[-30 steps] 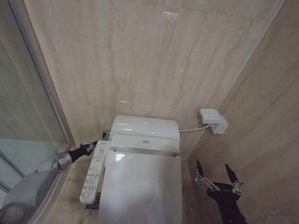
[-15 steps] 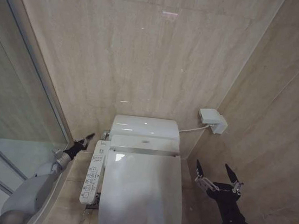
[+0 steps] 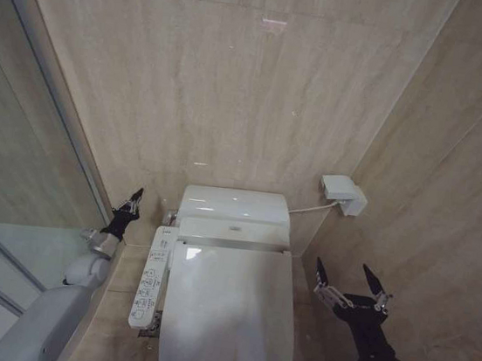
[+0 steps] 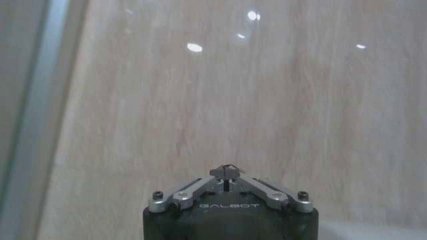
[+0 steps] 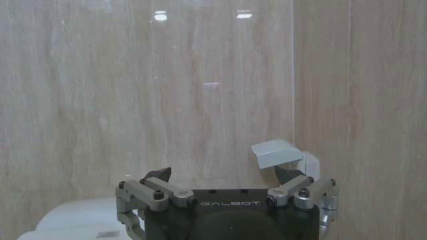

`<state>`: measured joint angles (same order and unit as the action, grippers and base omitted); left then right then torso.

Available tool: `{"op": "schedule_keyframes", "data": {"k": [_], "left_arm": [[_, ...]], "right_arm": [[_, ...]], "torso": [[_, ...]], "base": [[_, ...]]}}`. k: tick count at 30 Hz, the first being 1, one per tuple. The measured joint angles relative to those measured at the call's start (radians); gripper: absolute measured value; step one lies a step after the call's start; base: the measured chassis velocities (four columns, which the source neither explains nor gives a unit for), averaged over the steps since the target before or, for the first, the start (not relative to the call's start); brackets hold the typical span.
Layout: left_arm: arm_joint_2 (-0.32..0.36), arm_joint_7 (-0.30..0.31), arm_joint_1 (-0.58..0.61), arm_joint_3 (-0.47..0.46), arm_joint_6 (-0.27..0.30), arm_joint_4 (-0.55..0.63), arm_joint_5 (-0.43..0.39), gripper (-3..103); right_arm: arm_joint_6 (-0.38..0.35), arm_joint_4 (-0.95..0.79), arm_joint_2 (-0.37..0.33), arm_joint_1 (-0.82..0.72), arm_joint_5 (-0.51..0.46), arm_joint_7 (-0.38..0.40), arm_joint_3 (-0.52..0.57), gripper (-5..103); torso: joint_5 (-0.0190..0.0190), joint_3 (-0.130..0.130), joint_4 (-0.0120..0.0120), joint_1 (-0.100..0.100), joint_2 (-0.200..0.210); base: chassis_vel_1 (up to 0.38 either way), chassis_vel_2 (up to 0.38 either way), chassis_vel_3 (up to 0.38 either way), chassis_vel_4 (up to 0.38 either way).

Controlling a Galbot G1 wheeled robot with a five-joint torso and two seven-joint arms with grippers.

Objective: Open the toilet lid, clean the toilet bowl with a toilet brush, close the toilet lid, and flush.

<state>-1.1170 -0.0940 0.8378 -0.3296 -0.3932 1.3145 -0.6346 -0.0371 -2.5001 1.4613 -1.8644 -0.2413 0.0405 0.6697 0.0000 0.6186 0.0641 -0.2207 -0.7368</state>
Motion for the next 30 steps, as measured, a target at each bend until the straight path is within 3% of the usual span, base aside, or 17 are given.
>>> {"op": "schedule_keyframes", "data": {"k": [1,4,5,7,15,16,21,22,29,30], "left_arm": [[0.000,0.000,0.000,0.000,0.000,0.000,0.000,0],[0.000,0.143,0.076,-0.011,0.064,0.164,0.034,0],[0.000,0.143,0.076,-0.011,0.064,0.164,0.034,0],[0.015,0.201,0.143,-0.024,0.125,0.274,0.049,0],[0.038,0.283,0.322,-0.060,0.187,0.471,0.113,0],[0.038,0.292,0.353,-0.069,0.196,0.496,0.122,26],[0.018,0.281,0.476,-0.119,0.201,0.582,0.179,26],[0.005,0.278,0.515,-0.136,0.201,0.607,0.195,54],[-0.057,0.281,0.670,-0.199,0.190,0.706,0.243,54],[-0.068,0.283,0.702,-0.209,0.188,0.728,0.249,81]], "right_arm": [[0.000,0.000,0.000,0.000,0.000,0.000,0.000,100],[0.000,0.000,0.000,0.000,0.000,0.000,0.000,100],[0.000,0.000,0.000,0.000,0.000,0.000,0.000,100],[0.000,0.000,0.000,0.000,0.000,0.000,0.000,100],[0.000,0.000,0.000,0.000,0.000,0.000,0.000,100],[0.000,0.000,0.000,0.000,0.000,0.000,0.000,100],[0.000,0.000,0.000,0.000,0.000,0.000,0.000,100],[0.000,0.000,0.000,0.000,0.000,0.000,0.000,100],[0.000,0.000,0.000,0.000,0.000,0.000,0.000,100],[0.000,0.000,0.000,0.000,0.000,0.000,0.000,100]], "torso": [[0.0000,0.000,0.0000,0.000,0.000],[0.0000,0.000,0.0000,0.000,0.000],[0.0000,0.000,0.0000,0.000,0.000],[0.0001,0.000,0.0000,0.000,0.000],[0.0000,0.000,-0.0002,0.000,0.000],[0.0000,0.000,-0.0002,0.000,0.000],[-0.0001,0.000,-0.0001,0.000,0.000],[0.0001,0.000,-0.0001,0.000,0.000],[0.0001,0.000,-0.0001,0.000,0.000],[0.0001,0.000,-0.0003,0.000,0.000]], "base": [[0.000,0.000,0.000,0.000],[0.000,0.000,0.000,0.000],[0.000,0.000,0.000,0.000],[0.000,0.000,0.000,0.000],[0.000,0.000,0.000,0.000],[0.000,0.000,0.000,0.000],[0.000,0.000,0.000,0.000],[0.000,0.000,0.000,0.000],[0.000,0.000,0.000,0.000],[0.000,0.000,0.000,0.000]]}}
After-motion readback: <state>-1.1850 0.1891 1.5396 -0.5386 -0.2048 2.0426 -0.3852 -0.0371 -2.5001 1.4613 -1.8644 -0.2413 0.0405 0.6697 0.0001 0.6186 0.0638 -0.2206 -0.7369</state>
